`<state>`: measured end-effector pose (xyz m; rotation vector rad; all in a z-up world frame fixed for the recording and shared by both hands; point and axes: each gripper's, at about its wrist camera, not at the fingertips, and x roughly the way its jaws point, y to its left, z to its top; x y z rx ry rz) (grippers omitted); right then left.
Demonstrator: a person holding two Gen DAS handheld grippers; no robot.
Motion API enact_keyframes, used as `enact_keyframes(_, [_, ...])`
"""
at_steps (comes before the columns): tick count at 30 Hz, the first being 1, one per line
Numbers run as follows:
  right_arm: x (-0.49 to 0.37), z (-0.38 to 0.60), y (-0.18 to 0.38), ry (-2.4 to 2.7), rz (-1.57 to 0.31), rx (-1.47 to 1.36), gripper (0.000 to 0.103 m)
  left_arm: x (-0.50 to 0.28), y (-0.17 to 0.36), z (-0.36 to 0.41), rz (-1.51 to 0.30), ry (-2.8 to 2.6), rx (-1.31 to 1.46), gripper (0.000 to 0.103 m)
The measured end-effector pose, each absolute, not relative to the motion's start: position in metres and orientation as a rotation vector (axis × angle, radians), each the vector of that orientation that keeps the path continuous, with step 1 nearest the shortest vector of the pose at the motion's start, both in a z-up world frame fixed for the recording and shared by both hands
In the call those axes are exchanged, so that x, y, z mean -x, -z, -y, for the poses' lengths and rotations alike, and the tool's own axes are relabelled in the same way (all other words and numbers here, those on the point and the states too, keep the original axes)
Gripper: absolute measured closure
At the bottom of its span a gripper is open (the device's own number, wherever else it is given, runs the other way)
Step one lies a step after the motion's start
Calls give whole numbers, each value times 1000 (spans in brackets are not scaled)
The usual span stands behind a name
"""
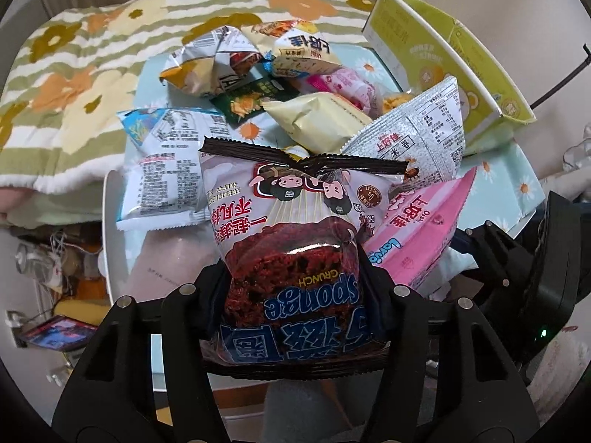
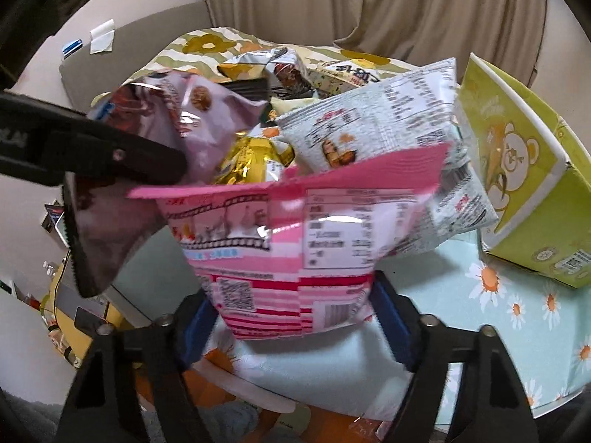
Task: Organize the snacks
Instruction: 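Carry both bags over the yellow box and open both tools to drop them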
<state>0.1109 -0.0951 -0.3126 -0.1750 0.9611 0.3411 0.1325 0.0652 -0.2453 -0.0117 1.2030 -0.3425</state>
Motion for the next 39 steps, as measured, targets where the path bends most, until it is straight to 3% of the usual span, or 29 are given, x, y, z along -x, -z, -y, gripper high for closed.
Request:
enact_keyframes(13, [-93,96,276,-327,-946,121,40,-119,200,-92,-1119,330,86,49])
enact_keyframes(22, [-93,111,221,-280,-872,93,40,-129,153,-94,-1014,325,94,49])
enact_keyframes(39, [-147,262,147,-131,-767,20,40,-180,107,29,-893,343,93,49])
